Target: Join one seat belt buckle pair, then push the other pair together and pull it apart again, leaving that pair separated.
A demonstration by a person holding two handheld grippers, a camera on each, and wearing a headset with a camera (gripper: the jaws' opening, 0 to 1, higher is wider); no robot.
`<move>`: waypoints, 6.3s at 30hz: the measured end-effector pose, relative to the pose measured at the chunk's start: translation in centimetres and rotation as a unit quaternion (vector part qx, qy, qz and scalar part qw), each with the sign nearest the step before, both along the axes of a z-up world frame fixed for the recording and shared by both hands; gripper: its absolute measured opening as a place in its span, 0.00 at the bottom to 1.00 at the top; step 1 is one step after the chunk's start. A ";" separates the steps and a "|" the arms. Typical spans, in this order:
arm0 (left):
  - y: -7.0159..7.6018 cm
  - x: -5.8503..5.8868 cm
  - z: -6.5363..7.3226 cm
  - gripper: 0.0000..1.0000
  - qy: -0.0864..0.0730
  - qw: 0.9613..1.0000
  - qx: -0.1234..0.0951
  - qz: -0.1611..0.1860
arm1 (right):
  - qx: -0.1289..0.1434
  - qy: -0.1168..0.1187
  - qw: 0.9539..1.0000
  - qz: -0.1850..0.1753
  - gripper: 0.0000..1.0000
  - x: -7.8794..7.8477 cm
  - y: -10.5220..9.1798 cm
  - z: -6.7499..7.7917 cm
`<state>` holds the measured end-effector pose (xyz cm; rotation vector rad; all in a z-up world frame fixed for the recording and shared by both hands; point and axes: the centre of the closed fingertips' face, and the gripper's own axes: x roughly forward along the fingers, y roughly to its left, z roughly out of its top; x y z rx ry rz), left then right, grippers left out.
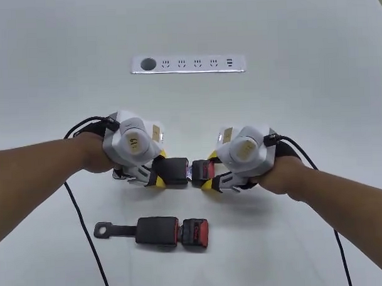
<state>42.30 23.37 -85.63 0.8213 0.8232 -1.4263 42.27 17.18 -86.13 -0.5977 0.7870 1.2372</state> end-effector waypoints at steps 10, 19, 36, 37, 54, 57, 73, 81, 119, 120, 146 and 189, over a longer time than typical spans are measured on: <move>0.0 0.0 0.0 0.33 0.000 1.000 0.003 -0.003 | -0.002 0.000 1.000 -0.001 0.33 0.0 0.0 0.0; 0.1 0.1 -0.1 0.33 0.000 1.000 0.003 -0.005 | -0.003 0.000 1.000 -0.002 0.33 0.0 0.0 -0.1; 0.1 0.1 -0.2 0.33 0.000 1.000 0.007 -0.008 | -0.007 0.001 1.000 -0.002 0.33 0.0 0.0 0.0; 0.1 0.1 -0.2 0.33 0.000 1.000 0.007 -0.008 | -0.008 0.001 1.000 -0.002 0.33 0.0 0.0 -0.1; 0.2 0.1 -0.3 0.33 0.000 1.000 0.009 -0.009 | -0.011 0.001 1.000 -0.002 0.33 0.0 0.0 -0.1; 0.2 0.1 -0.3 0.33 0.001 1.000 0.008 -0.008 | -0.010 0.000 1.000 -0.001 0.33 0.0 0.0 -0.1; 0.3 0.1 -0.4 0.33 0.000 1.000 0.009 -0.012 | -0.016 -0.002 1.000 0.006 0.33 -0.3 -1.8 -0.2; 0.3 0.1 -0.4 0.33 0.001 1.000 0.010 -0.011 | -0.009 -0.004 1.000 0.005 0.34 -0.5 -2.5 -0.1; 0.4 0.1 -0.4 0.33 0.002 1.000 0.013 -0.008 | -0.005 0.001 1.000 -0.018 0.34 -1.8 -9.8 -0.2; 0.4 0.1 -0.4 0.33 0.002 1.000 0.013 -0.008 | -0.004 -0.001 1.000 -0.017 0.34 -1.8 -9.9 -0.2; 0.3 0.1 -0.3 0.34 0.002 1.000 0.008 -0.009 | -0.013 0.005 1.000 -0.026 0.35 -2.6 -13.3 0.3; 3.5 -0.1 9.0 0.86 -0.026 0.949 -0.136 0.284 | 0.099 -0.099 0.957 -0.255 0.80 -1.5 -13.4 6.1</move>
